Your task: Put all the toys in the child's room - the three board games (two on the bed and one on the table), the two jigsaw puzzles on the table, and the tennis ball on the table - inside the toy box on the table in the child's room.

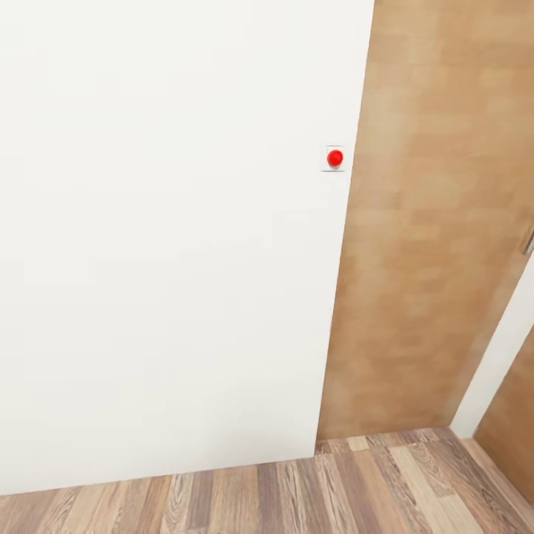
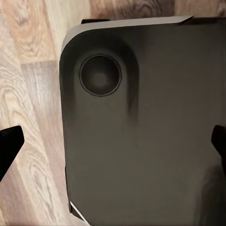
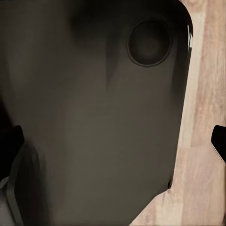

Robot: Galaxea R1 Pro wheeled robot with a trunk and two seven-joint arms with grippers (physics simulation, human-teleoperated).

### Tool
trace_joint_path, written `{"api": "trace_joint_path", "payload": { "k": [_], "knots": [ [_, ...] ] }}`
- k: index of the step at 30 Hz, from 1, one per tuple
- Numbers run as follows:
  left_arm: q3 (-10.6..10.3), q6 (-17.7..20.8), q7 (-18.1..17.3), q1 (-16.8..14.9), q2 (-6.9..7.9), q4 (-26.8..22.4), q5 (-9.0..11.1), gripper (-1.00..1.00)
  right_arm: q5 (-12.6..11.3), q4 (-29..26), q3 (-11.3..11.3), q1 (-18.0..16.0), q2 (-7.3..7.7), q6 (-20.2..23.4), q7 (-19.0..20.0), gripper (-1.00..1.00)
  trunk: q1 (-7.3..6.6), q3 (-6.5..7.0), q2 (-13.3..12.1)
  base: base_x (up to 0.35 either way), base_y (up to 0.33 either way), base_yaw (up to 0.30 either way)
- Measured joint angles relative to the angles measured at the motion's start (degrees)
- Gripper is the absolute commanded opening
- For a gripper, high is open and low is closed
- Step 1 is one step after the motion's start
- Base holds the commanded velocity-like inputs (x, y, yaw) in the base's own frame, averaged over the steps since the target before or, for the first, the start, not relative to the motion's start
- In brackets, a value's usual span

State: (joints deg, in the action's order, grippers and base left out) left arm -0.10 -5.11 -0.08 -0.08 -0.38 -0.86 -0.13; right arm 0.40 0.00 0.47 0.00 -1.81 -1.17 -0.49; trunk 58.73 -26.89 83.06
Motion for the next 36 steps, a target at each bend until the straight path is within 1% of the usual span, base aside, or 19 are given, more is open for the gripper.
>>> {"api": "trace_joint_path", "payload": {
  "k": [3,9,22,30,36],
  "knots": [
    [-0.2,-0.6,0.0,0.0,-0.03,0.0,0.0,1.00,0.0,0.0,0.0,0.0,0.00,-0.1,0.0,1.00,-0.65,0.50,-1.2,0.000,0.000,0.269],
    [-0.1,-3.2,0.0,0.0,-0.05,0.1,0.0,1.00,0.1,0.0,0.0,0.0,-0.04,-0.1,-0.1,1.00,-1.97,1.47,-3.6,0.000,0.000,0.270],
    [-0.2,-3.9,0.0,0.0,0.03,0.1,-0.1,1.00,-0.2,0.0,-0.3,0.0,-0.08,-0.2,-0.2,1.00,-4.83,3.56,-8.8,0.000,0.000,0.262],
    [0.2,-3.9,0.1,0.0,0.26,-0.4,-0.1,1.00,-0.7,0.0,-0.6,0.0,0.20,-0.2,-0.2,1.00,-6.58,4.97,-12.0,0.000,0.000,0.082],
    [0.3,-3.3,0.2,0.0,0.84,-3.7,-0.1,1.00,-0.7,0.0,-0.6,0.0,0.31,-0.3,-0.1,1.00,-7.90,6.05,-14.4,0.000,0.000,0.012]
  ]
}}
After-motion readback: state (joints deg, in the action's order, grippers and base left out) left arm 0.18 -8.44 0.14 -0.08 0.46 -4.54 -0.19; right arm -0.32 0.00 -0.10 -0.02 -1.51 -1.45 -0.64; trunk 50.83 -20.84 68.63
